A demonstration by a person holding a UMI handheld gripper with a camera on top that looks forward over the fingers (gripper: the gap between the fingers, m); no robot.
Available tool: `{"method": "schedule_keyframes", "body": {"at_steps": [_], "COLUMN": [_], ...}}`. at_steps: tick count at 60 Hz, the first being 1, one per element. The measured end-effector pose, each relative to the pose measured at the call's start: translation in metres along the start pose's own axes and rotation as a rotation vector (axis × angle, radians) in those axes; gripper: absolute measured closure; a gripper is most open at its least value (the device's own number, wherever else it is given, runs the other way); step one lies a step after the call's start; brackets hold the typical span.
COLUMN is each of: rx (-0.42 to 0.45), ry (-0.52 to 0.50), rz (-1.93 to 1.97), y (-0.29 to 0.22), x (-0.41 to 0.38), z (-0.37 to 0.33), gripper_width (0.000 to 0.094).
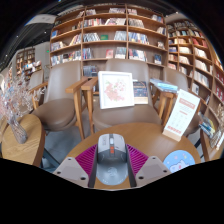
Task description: Arrange mouse
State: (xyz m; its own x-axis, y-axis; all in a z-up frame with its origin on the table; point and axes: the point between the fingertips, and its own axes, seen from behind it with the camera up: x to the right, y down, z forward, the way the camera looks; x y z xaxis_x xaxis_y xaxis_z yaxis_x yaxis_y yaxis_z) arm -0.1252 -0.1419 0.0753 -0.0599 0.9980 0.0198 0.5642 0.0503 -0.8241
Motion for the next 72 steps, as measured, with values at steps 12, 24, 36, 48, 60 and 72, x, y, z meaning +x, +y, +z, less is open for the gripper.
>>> {"method": "schedule_keyframes", "body": {"at_steps": [12,24,36,48,60,72], "rx": [0.03,-0.016,-0.097,-0.097,-0.064,-0.037], "ry": [0.098,0.175,0.17,0.153,0.233,0.148], "rz": [-0.033,0.008,0.061,0.083,0.056,0.115], "y": [-0.012,0.031,0.1,0.12,0.112,0.119], "x": [0.126,0.235,0.272,0.28,0.294,0.257], "z": [-0.041,-0.041,-0.018,-0.012,-0.039,-0.132], "gripper_width": [0.0469,0.047,0.0469,0.0443,0.0094,0.0084]}}
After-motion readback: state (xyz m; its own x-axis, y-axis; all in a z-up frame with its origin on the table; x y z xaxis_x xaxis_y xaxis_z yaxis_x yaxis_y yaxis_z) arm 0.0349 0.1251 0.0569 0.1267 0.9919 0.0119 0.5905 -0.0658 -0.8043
